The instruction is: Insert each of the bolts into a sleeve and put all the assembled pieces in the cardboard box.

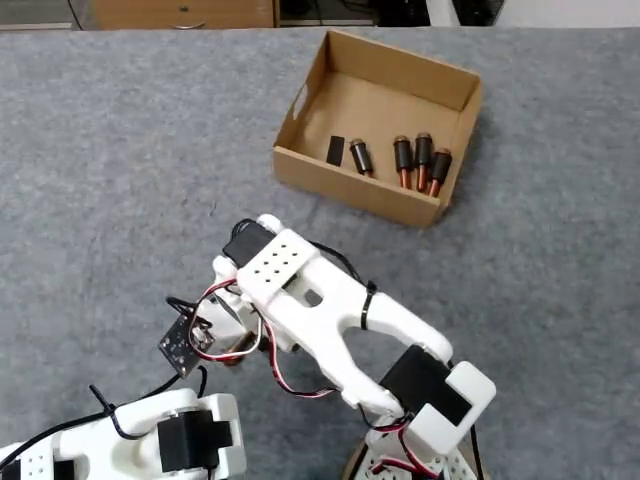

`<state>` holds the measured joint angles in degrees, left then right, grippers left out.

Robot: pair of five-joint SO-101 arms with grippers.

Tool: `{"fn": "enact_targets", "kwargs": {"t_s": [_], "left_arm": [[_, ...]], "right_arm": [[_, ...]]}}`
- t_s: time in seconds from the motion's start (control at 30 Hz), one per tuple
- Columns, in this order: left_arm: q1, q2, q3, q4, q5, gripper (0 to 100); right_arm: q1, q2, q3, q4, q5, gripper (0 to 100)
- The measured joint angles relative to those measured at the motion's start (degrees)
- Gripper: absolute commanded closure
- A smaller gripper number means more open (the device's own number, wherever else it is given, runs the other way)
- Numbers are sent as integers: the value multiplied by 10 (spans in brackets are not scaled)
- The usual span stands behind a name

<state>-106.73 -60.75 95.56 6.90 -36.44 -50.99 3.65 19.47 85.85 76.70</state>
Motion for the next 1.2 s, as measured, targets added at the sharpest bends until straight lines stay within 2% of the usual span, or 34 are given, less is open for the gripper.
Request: {"fn": "enact_targets", "kwargs": {"t_s": [0.13, 0.4, 0.83, 0.93, 1.2], "left_arm": [[0, 0, 0, 0, 0, 982], [0, 0, 0, 0, 0, 982], [0, 0, 0, 0, 0, 982], [0, 0, 0, 0, 0, 982], [0, 0, 0, -1, 0, 982]], "right_arm": [[0, 1, 2, -25, 0, 806], [-8, 1, 27, -42, 0, 811], [-10, 1, 108, -147, 0, 811], [-10, 11, 120, -171, 0, 838], [-10, 81, 77, -197, 0, 995]]}}
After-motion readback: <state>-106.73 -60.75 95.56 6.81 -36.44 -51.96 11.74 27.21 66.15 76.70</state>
